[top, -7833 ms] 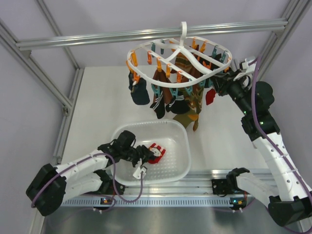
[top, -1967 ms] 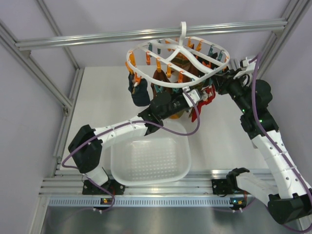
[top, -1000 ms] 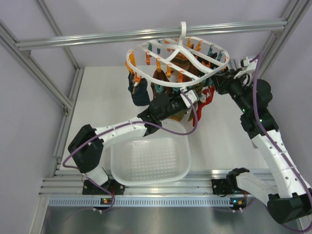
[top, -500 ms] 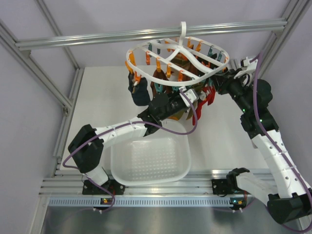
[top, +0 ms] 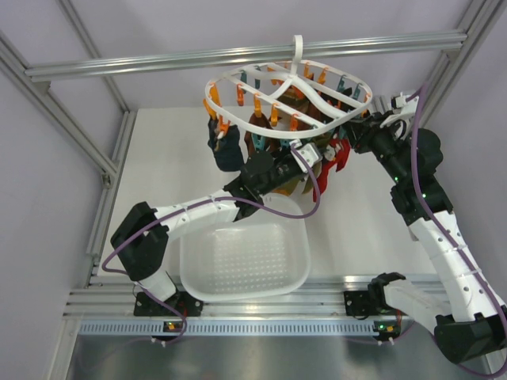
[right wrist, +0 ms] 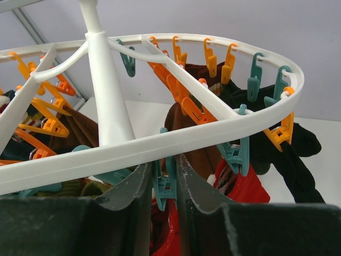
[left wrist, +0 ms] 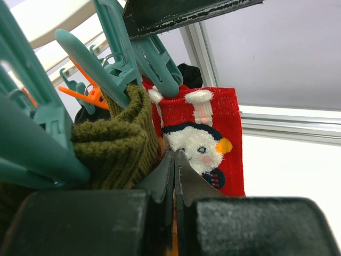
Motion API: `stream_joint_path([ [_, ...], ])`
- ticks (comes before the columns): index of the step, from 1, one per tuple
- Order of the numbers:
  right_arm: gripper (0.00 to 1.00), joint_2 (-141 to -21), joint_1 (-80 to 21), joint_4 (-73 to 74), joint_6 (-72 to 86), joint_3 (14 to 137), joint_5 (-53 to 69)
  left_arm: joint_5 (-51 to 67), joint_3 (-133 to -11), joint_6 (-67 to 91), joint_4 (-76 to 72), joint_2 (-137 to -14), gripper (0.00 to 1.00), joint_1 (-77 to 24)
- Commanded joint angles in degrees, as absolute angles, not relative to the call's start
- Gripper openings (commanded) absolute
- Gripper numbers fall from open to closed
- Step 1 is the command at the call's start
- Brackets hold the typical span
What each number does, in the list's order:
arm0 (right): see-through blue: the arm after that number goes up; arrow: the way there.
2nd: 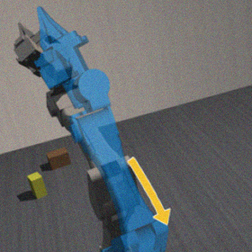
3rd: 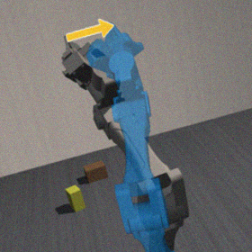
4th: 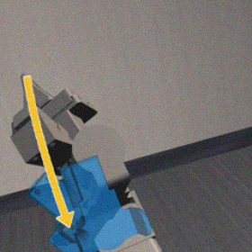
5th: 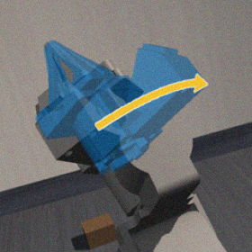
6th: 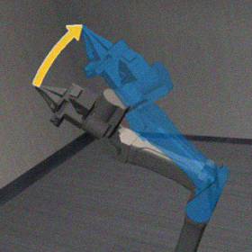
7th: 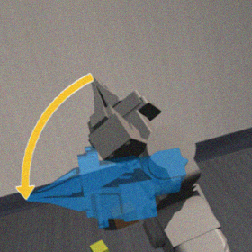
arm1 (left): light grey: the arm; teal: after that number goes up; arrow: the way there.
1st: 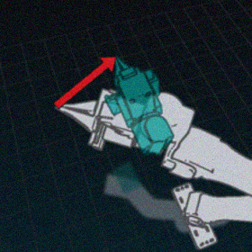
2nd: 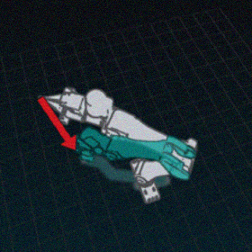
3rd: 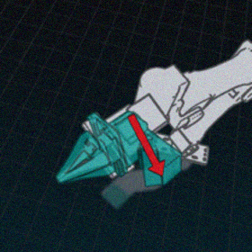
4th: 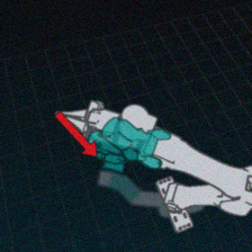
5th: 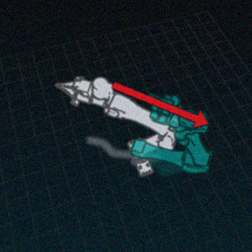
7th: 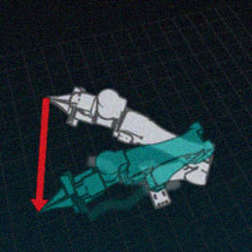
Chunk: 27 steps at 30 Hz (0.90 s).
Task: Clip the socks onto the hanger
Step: Clamp the sock onto the hanger.
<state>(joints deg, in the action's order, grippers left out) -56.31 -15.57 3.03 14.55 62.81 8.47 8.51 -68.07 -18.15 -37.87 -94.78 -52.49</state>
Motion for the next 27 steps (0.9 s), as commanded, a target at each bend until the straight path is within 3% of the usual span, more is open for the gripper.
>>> stream_joint_path([
  [1,0.00,-58.4,-15.6,1.2,15.2,64.0,8.4,6.1,-71.3,-14.8,-44.6,-92.5,0.00,-51.2],
  [24,0.00,-59.5,-14.9,1.1,19.3,65.0,10.5,5.8,-75.7,-14.9,-48.5,-94.9,0.00,-51.3],
  [25,0.03,-59.5,-14.8,1.3,19.3,65.1,10.5,5.7,-75.7,-14.9,-48.5,-94.9,0.00,-51.2],
  [27,0.18,-59.5,-14.7,1.4,19.4,65.3,10.5,5.8,-75.3,-15.1,-48.3,-94.9,0.00,-51.2],
])
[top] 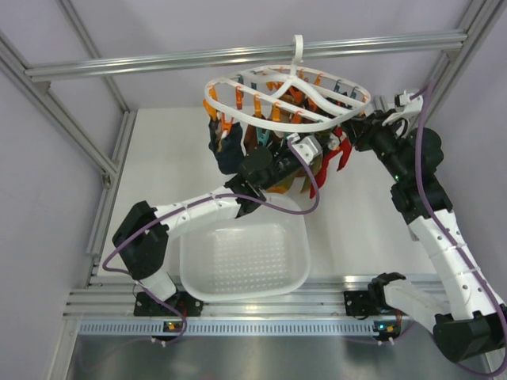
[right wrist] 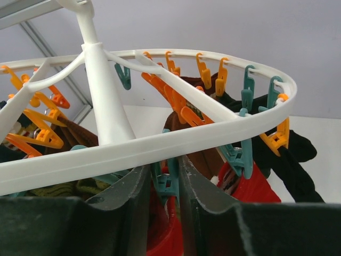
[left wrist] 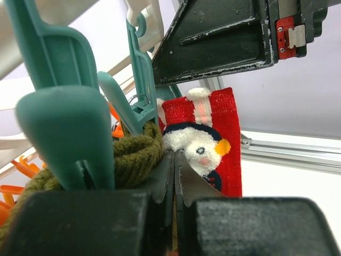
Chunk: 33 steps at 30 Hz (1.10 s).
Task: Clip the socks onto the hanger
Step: Clamp the sock onto the hanger.
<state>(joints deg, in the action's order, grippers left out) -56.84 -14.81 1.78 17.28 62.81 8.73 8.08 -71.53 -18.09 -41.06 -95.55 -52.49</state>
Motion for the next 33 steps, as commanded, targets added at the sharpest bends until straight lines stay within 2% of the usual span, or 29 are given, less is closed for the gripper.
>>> stream_joint_path([
  [1,0.26,-59.5,-14.8,1.5,19.6,65.3,10.6,5.9,-75.1,-15.1,-48.3,-94.9,0.00,-51.3],
  [4,0.33,-59.4,-14.7,1.4,19.5,65.7,11.3,6.0,-74.8,-15.5,-47.9,-95.1,0.00,-51.3],
  [9,0.38,-59.1,-14.4,0.9,19.6,65.5,12.7,5.8,-74.7,-15.4,-47.5,-95.5,0.00,-51.3],
  [15,0.54,-58.4,-14.2,0.9,20.2,65.1,13.7,5.3,-74.6,-15.4,-47.4,-96.1,0.00,-51.3],
  [16,0.60,-58.4,-14.2,1.0,20.3,65.1,13.8,5.2,-74.6,-15.4,-47.4,-96.2,0.00,-51.3],
  [21,0.67,-57.5,-14.0,1.2,20.7,65.2,14.0,5.0,-74.8,-15.1,-47.4,-96.8,0.00,-51.2],
  [27,0.81,-55.5,-13.8,3.2,20.7,65.4,13.9,5.0,-75.3,-14.4,-48.0,-98.3,0.00,-51.2],
  [31,0.95,-53.8,-13.5,5.9,20.0,65.5,12.3,5.9,-75.1,-13.8,-48.1,-98.7,0.00,-51.3],
  [33,0.96,-52.8,-13.4,7.6,19.6,65.4,11.4,7.3,-74.9,-13.2,-47.7,-98.4,0.00,-51.3],
])
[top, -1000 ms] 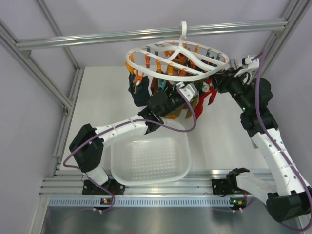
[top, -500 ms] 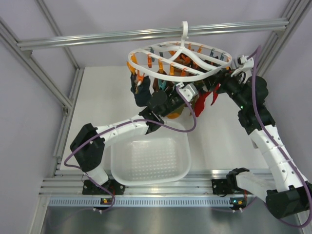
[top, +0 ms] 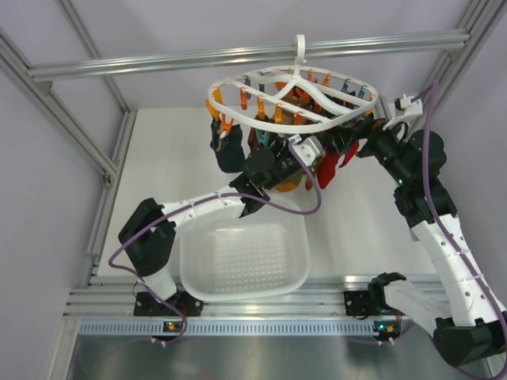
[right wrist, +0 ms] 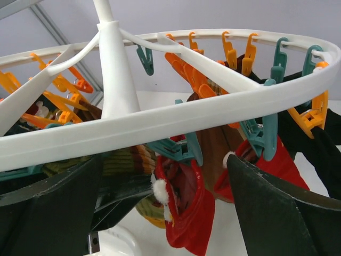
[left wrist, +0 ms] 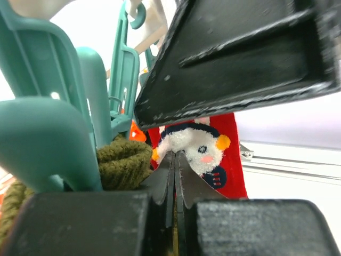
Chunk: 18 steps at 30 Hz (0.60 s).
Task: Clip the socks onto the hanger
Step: Clamp the sock onto the hanger.
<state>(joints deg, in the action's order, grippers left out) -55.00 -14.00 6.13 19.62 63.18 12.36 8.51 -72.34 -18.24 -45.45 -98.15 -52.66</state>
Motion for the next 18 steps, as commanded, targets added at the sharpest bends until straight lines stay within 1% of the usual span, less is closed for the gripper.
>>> stream_joint_path([
  [1,0.97,-52.4,-13.3,8.3,19.3,65.5,11.3,7.6,-74.3,-12.7,-46.9,-98.0,0.00,-51.5],
  [5,0.98,-51.3,-12.8,10.3,19.0,65.7,10.0,9.2,-72.6,-12.3,-44.5,-96.7,0.01,-52.4],
  [6,0.98,-51.2,-12.7,11.2,18.9,65.9,9.8,9.5,-72.5,-12.1,-43.8,-96.5,0.06,-52.6],
  [7,0.98,-51.1,-12.7,11.6,18.9,66.0,9.5,9.8,-72.7,-12.0,-43.1,-96.2,0.17,-52.6],
  [9,0.99,-50.5,-12.6,12.5,18.8,66.0,9.2,9.6,-72.9,-10.7,-41.1,-95.7,0.26,-52.9],
  [10,0.99,-49.9,-12.4,13.4,18.6,65.9,9.1,9.8,-73.2,-10.5,-40.1,-95.5,0.36,-53.0],
  [12,1.00,-49.6,-12.0,14.3,18.1,65.9,9.3,10.9,-73.1,-9.8,-36.9,-94.9,0.39,-53.3],
  [13,1.00,-49.0,-11.7,15.5,17.5,65.9,9.3,11.2,-73.0,-9.7,-36.0,-94.1,0.45,-53.4],
  [16,1.00,-47.9,-10.6,17.0,15.9,65.9,9.1,14.2,-72.2,-8.7,-30.6,-91.4,0.50,-54.1],
  [18,1.00,-46.9,-9.9,18.4,15.1,65.9,9.4,16.4,-70.8,-8.2,-27.2,-88.6,0.57,-55.0],
])
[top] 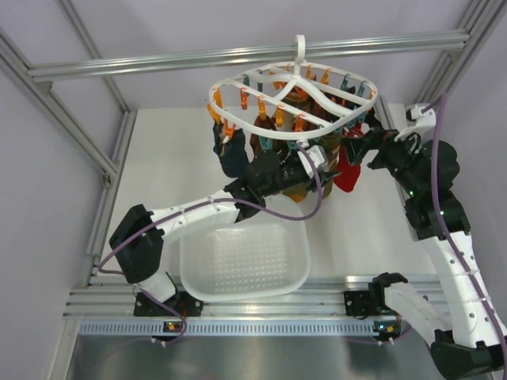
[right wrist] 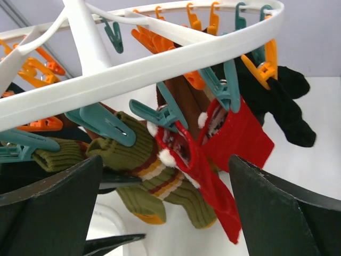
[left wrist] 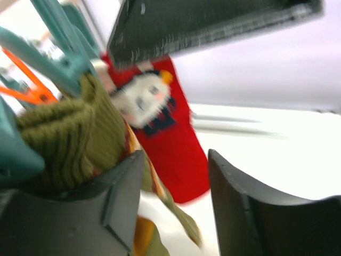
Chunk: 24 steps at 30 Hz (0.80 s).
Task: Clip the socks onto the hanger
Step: Clamp the sock onto the hanger, then reset both arms
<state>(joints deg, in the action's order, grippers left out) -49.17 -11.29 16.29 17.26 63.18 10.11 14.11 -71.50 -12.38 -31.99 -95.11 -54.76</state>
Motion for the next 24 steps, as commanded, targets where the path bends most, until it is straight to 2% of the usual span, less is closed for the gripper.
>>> stream_joint_path([
  [1,1.00,-46.0,-9.1,18.6,14.1,65.9,9.7,17.0,-70.3,-8.2,-23.7,-87.5,0.59,-55.5],
  [9,1.00,-41.6,-6.1,24.0,9.1,63.7,13.3,18.7,-69.1,-6.6,-3.0,-77.9,0.90,-57.3],
  [12,1.00,-39.6,-5.1,24.3,8.6,60.7,15.1,17.2,-68.7,-8.3,4.2,-74.5,0.96,-57.2],
  [17,1.00,-36.8,-4.7,26.4,7.6,58.3,16.6,15.8,-67.6,-7.8,15.2,-68.3,0.98,-57.0],
  [20,1.00,-37.0,-4.5,29.3,6.9,58.4,17.7,10.3,-68.2,-5.6,20.6,-65.2,0.98,-56.6],
  [24,0.99,-36.7,-4.2,33.0,4.0,57.0,18.7,13.1,-65.3,-3.5,24.5,-59.2,0.98,-47.7],
])
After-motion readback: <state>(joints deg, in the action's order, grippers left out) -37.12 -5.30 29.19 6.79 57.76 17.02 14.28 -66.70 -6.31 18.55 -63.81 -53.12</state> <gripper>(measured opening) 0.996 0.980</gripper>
